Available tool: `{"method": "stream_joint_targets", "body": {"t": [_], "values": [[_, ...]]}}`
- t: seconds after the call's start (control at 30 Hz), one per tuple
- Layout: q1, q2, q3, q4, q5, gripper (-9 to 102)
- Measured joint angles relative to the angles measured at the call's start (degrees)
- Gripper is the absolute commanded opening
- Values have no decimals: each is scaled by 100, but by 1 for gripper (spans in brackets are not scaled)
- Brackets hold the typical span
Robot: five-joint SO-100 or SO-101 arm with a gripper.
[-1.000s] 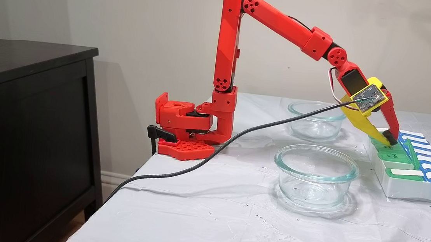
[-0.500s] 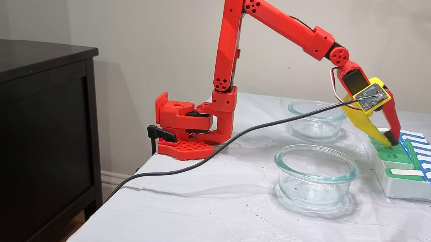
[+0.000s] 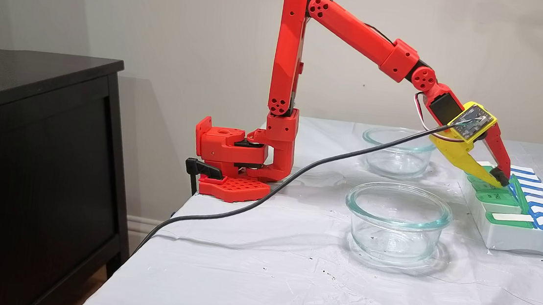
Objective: Sort medicines into box.
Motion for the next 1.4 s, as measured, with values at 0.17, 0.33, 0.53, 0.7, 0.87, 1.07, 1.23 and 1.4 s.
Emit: {"method": "stream_joint_targets", "body": {"t": [0.17,0.33,0.53,0.7,0.87,1.07,1.23,1.4], "values": [[-123,123,431,-422,-729,0],[-123,-88,431,-422,-1169,0],[-193,-79,765,-703,-1925,0],[-220,-44,861,-747,-2127,0],[-220,-53,773,-545,-1942,0],[35,510,387,-97,-1195,0],[422,1028,202,299,-545,0],[984,1283,-413,940,-53,0]]}}
